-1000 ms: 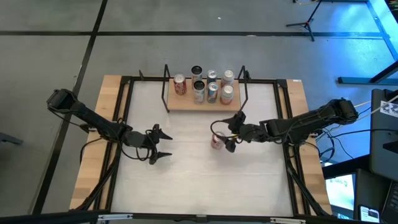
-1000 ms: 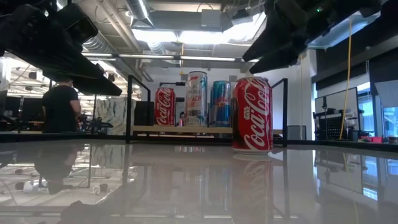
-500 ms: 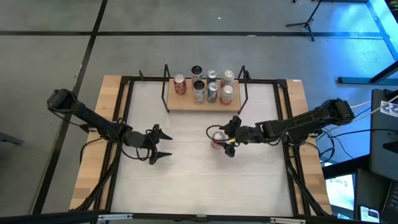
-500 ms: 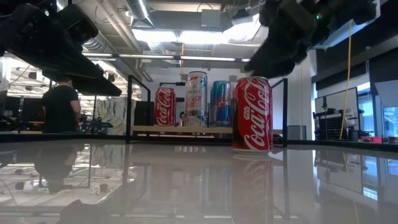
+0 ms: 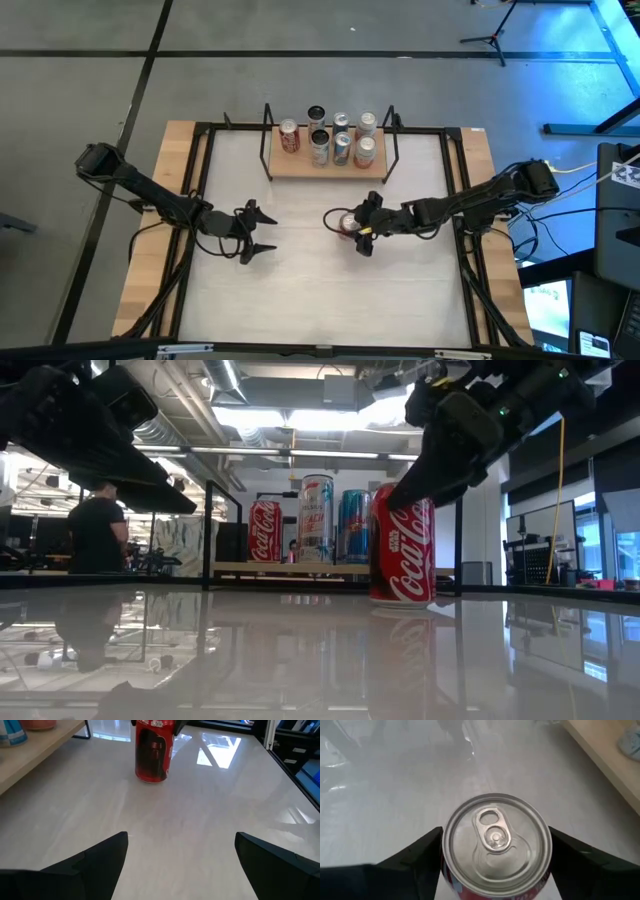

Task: Place canned beverage on shelf
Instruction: Put the red soda can on the shelf

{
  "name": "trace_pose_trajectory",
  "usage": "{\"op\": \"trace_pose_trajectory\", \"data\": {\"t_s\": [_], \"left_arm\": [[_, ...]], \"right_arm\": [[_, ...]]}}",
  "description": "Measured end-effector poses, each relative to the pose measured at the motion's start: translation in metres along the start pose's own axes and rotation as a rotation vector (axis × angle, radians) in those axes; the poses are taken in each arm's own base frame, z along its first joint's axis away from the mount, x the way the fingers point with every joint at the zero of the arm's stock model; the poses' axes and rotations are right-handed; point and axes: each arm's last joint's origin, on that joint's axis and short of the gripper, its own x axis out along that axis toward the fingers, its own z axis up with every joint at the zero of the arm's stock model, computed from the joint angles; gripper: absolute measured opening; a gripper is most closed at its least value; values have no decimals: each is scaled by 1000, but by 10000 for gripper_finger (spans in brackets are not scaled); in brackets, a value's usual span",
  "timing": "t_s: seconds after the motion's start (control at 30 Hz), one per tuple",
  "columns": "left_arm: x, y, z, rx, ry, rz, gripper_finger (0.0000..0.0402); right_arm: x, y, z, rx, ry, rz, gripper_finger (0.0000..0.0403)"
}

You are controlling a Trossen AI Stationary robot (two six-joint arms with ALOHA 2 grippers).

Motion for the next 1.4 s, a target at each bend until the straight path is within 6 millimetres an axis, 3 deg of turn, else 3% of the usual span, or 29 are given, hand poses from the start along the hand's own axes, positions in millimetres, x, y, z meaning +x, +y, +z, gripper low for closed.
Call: {"op": "trace_pose_trajectory", "data": {"t_s": [0.23,0.7,1.17,1.4], "left_arm": [[0,0,0,25,0,-8,357],[-8,-20,-6,174,-14,-68,357],[-17,-29,-9,202,3,-139,357],[-17,-29,-9,198,6,-139,357]], "right_arm": [[-1,0,5,4,-29,-27,286],[-12,12,76,-49,-223,-30,286],[42,-7,155,-64,-302,-120,286],[77,-28,176,-100,-273,-184,286]]}}
